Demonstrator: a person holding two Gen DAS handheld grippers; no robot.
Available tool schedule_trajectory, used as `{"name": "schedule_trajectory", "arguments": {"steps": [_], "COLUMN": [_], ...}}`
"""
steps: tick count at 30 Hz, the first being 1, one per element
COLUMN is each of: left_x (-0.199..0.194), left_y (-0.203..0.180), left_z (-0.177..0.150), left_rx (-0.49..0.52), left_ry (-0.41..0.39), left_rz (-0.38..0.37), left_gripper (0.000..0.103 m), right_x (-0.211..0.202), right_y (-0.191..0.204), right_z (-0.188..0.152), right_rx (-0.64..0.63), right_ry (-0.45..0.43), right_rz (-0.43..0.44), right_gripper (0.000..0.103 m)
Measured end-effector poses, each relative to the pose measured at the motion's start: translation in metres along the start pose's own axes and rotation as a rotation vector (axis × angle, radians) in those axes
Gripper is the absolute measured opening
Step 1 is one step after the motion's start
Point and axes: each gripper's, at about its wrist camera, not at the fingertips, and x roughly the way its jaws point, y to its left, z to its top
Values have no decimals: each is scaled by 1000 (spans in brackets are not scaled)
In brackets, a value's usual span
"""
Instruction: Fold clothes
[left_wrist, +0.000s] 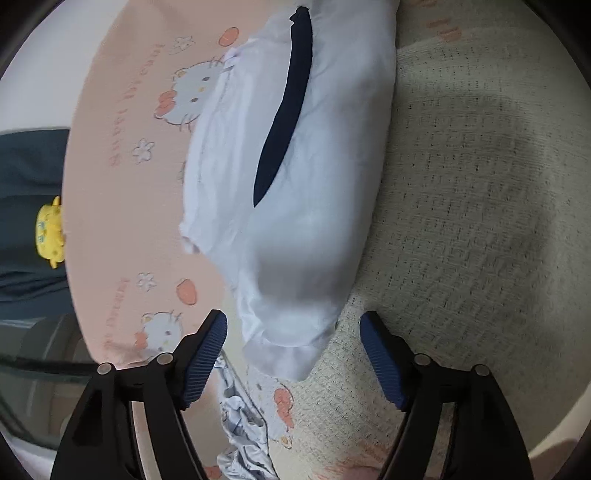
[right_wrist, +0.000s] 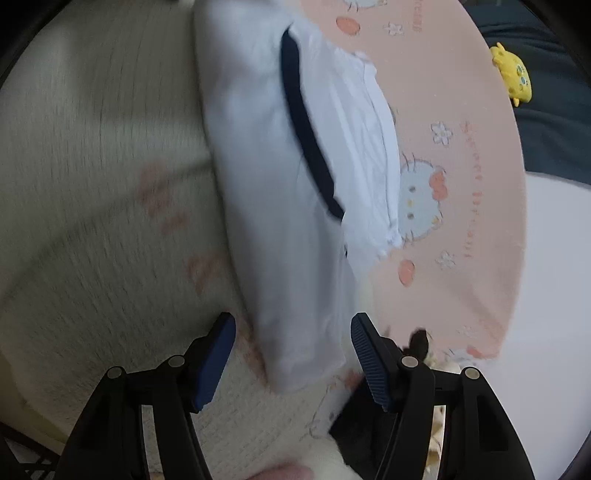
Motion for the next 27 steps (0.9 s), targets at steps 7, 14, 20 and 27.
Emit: {"name": "schedule_trajectory", "arguments": {"steps": [7, 14, 20, 27], "left_x": [13, 16, 21, 22], "left_y": [6, 5, 11, 11], "left_z": [12, 25, 34, 3], "left_rx": [-54, -49, -74, -55], "left_ry": [34, 51, 59, 71], "left_rz": [18, 40, 55, 50], "left_gripper": [75, 75, 75, 75], "right_x": [4, 7, 14, 21], "right_y": [3, -6, -12, -21], "right_z": [10, 8, 24, 15], "right_rx": [-4, 16, 35, 56], "right_ry": [-26, -81, -57, -40], "right_rz": [-61, -46, -63, -51], "right_gripper": [66, 72, 74, 74]}}
